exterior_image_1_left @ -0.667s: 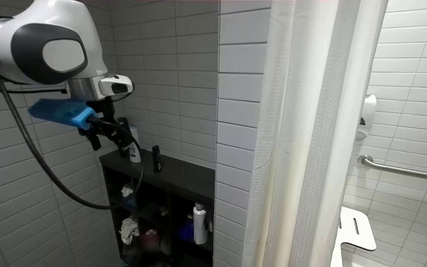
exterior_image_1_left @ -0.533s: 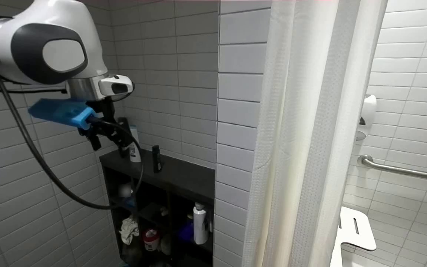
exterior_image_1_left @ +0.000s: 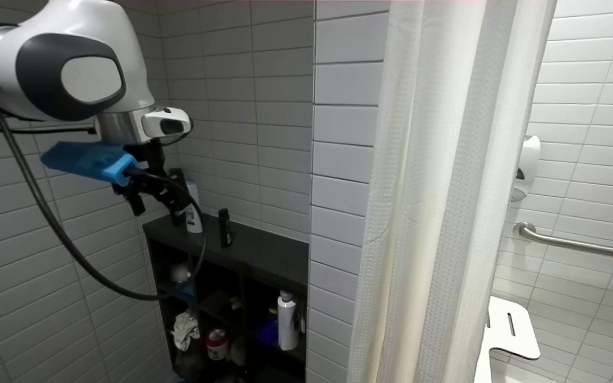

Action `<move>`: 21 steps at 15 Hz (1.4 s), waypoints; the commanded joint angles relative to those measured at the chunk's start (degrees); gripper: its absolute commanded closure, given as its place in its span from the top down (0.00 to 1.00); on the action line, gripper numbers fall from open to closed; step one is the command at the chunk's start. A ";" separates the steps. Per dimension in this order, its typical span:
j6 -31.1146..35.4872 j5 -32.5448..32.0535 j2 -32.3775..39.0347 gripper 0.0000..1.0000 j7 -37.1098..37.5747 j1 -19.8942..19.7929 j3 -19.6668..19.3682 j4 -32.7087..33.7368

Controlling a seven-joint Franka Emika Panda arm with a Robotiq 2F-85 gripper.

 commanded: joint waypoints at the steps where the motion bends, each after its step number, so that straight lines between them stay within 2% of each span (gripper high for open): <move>1: -0.19 0.19 -0.03 1.00 -0.16 -0.26 0.25 0.10; 14: -0.19 0.19 -0.03 1.00 -0.16 -0.26 0.25 0.10; 21: 0.12 -2.15 1.99 1.00 -0.78 -2.12 -0.07 3.54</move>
